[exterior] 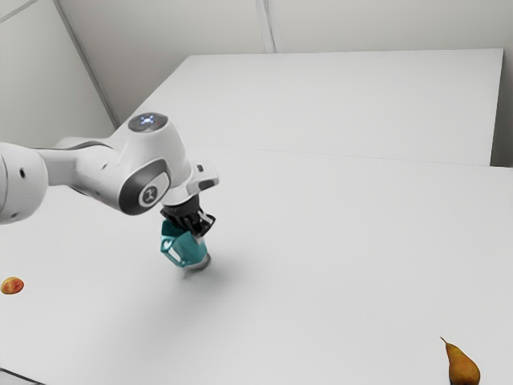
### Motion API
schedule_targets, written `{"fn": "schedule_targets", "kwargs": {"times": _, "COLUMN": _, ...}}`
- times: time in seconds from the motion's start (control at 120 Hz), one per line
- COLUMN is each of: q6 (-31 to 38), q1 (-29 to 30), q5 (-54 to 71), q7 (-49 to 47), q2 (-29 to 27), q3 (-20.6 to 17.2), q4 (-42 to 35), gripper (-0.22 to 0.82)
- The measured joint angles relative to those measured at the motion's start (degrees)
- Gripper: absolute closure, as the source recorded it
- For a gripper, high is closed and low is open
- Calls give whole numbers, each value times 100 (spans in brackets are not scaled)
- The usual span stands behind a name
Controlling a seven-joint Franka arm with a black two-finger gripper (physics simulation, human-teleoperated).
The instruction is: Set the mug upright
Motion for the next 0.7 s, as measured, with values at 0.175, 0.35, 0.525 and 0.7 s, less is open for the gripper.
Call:
{"fn": "schedule_targets", "kwargs": {"times": 0.175, "q6": 22, "q1": 4, "q5": 4, "q7": -163, "q2": 134, "q3": -2, "q4": 12, "gripper": 78}}
{"fn": "schedule_targets", "kwargs": {"times": 0.35, "q6": 79, "q1": 9, "q5": 3, "q7": -287, "q2": 246, "q3": -5, "q4": 12, "gripper": 78}}
{"fn": "schedule_targets", "kwargs": {"times": 0.525, "q6": 108, "q1": 10, "q5": -31, "q7": -352, "q2": 269, "q3": -3, "q4": 9, "gripper": 69}}
{"fn": "schedule_targets", "kwargs": {"times": 0.7, "q6": 120, "q1": 9, "q5": -66, "q7": -361, "q2": 217, "q3": -1, "q4": 10, "gripper": 54}}
